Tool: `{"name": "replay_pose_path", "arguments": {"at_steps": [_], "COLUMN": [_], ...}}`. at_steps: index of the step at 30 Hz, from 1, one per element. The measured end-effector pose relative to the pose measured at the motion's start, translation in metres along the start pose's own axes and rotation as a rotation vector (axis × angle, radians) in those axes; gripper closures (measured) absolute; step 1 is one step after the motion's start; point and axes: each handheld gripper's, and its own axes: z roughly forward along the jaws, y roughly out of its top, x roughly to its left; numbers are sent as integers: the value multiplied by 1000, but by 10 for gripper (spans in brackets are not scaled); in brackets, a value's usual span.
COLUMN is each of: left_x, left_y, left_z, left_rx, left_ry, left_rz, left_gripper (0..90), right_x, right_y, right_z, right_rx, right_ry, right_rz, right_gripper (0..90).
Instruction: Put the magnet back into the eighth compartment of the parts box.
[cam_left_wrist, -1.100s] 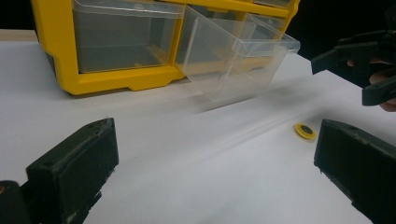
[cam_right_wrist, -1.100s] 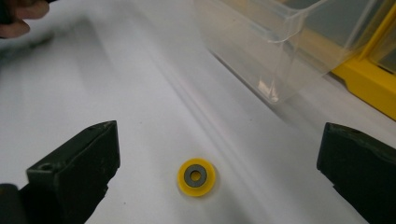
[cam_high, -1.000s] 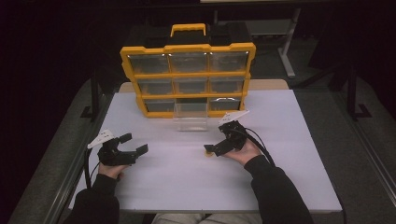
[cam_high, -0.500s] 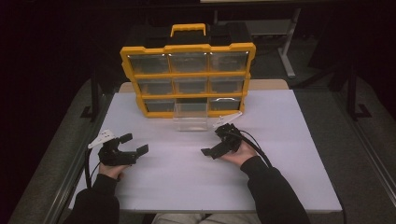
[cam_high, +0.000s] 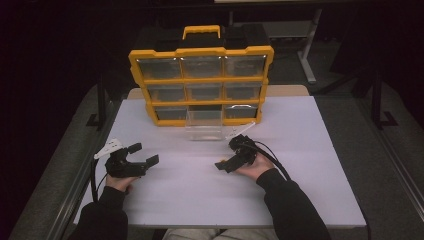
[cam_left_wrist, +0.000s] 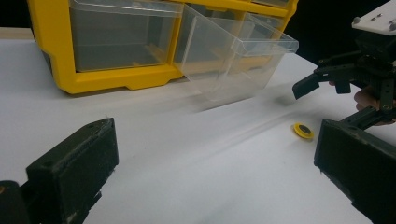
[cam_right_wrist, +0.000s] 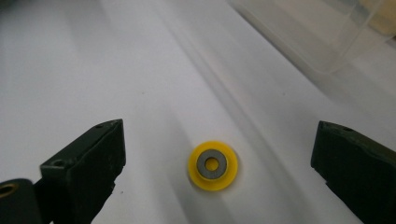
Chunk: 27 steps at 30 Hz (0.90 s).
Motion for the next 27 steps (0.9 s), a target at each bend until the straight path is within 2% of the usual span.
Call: {"name": "replay_pose_path", "arguments": {"at_steps": [8,12,17,23,27], "left_x": [0,0,0,0,0], "left_y": [0,0,0,0,0], "left_z": [0,0,0,0,0], "left_rx": [1,1,1,1,0], "left_ry": [2,2,1,3,2], "left_rz": [0,-1,-2,-1,0], "left_gripper": [0,0,0,0,0], "right_x": [1,3,4,5,7], "right_y": [-2,-3,-4,-5,-5], "right_z": [5,8,9,11,11], "right_rx": [37,63,69,84,78], "right_ry": [16,9,13,-5,-41], "right_rz": [2,-14,-12,-33,-41], "right_gripper": [101,186,279,381,521]}}
